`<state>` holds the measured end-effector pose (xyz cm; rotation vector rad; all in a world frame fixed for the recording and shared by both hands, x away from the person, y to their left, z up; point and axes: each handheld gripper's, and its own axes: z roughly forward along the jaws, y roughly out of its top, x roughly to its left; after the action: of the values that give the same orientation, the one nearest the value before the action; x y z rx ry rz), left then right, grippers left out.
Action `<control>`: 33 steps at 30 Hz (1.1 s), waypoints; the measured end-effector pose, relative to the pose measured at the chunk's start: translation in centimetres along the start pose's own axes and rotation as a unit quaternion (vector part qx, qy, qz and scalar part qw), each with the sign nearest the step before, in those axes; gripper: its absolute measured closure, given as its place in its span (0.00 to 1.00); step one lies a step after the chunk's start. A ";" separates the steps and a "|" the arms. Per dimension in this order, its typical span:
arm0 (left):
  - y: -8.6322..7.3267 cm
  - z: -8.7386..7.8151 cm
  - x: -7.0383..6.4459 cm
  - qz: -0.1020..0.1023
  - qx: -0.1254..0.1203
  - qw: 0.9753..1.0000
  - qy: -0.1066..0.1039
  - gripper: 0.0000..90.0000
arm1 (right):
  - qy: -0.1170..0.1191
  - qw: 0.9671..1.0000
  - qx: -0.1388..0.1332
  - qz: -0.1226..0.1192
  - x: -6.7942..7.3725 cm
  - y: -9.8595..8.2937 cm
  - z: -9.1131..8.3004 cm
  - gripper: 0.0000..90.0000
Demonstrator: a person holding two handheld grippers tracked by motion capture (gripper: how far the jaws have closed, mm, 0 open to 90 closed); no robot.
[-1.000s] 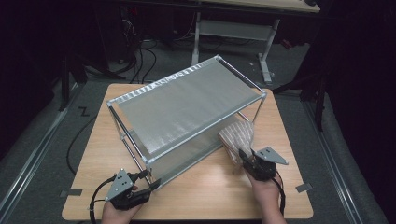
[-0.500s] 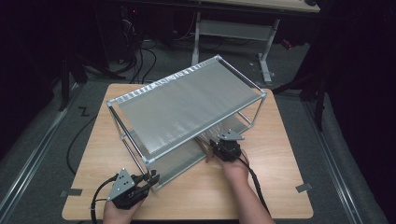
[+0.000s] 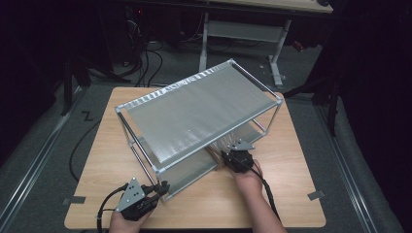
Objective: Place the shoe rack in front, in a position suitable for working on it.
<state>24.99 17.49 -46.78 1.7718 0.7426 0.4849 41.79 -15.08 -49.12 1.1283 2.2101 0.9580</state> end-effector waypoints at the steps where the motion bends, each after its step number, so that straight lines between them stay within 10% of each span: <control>1: 0.0 0.1 -0.2 0.002 0.000 1.000 -0.003 0.89 | -0.002 1.000 0.001 0.000 -0.1 -0.2 -0.3 0.73; 14: 0.3 0.6 -1.4 0.016 -0.003 0.999 -0.038 0.84 | -0.021 0.999 -0.007 0.025 -1.3 -3.2 -3.5 0.70; 23: 0.0 -0.3 -0.1 -0.015 -0.039 0.998 -0.036 0.38 | -0.024 0.999 -0.018 0.037 -1.6 -3.5 -3.6 0.65; 33: -0.4 0.1 0.1 -0.018 -0.016 0.999 -0.032 0.20 | -0.024 0.999 -0.022 0.038 -1.7 -3.6 -3.4 0.60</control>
<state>25.00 17.56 -47.17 1.7329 0.7164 0.4123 38.63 -19.30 -49.49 1.2110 2.1113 0.9945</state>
